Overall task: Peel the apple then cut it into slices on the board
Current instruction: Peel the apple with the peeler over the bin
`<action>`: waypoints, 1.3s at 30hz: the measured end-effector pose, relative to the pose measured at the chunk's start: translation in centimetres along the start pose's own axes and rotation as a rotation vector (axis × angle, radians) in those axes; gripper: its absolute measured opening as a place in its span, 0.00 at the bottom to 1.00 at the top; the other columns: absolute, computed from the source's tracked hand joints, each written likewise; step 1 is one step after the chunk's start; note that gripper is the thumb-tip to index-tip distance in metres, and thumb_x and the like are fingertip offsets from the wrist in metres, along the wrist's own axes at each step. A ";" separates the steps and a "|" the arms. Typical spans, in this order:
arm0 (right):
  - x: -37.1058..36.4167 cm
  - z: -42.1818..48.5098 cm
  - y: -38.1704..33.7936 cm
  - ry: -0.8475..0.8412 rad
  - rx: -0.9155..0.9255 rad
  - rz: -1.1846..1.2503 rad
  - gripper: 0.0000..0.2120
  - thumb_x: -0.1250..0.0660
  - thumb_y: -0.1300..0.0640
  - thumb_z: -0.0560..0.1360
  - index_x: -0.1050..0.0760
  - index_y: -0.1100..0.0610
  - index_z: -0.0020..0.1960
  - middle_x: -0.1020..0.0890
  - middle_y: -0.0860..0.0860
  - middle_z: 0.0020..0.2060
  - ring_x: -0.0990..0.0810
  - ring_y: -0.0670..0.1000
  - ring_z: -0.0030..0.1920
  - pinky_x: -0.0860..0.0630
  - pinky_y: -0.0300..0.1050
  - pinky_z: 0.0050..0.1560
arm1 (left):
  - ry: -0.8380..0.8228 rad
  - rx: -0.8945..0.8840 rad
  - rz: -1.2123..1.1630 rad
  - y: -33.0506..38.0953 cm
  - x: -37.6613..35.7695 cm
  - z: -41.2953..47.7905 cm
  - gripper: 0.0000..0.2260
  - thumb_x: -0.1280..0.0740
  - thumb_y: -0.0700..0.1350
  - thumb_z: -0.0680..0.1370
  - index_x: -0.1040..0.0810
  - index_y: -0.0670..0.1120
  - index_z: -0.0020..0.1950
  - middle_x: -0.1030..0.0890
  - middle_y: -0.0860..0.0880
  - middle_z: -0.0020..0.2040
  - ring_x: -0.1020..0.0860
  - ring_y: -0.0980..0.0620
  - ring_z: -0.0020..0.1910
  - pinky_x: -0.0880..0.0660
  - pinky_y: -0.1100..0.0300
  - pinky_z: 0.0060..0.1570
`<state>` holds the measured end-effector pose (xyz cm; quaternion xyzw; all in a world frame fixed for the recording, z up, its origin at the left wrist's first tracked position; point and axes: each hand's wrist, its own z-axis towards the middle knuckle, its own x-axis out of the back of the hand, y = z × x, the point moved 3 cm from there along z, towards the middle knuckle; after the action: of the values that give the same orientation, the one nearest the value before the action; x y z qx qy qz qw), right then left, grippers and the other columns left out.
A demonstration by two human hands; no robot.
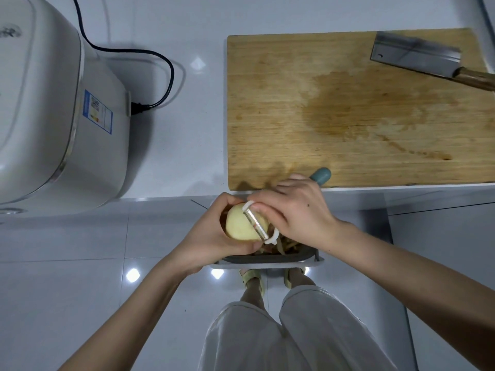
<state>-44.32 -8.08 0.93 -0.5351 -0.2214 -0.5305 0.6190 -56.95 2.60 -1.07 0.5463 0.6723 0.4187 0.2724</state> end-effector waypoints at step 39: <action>-4.6 -4.4 1.9 -0.388 -1.770 1.643 0.15 0.49 0.54 0.80 0.30 0.57 0.39 0.27 0.52 0.25 0.35 0.46 0.19 0.36 0.35 0.19 | 0.164 -0.415 0.290 -0.5 -2.2 0.9 0.33 0.24 0.49 0.62 0.40 0.53 0.60 0.36 0.52 0.66 0.34 0.56 0.67 0.31 0.61 0.61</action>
<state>-45.48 -10.33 -5.22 -0.8225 0.5311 0.1390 0.1490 -55.90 0.73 -2.14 0.5338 0.5065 0.6251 0.2603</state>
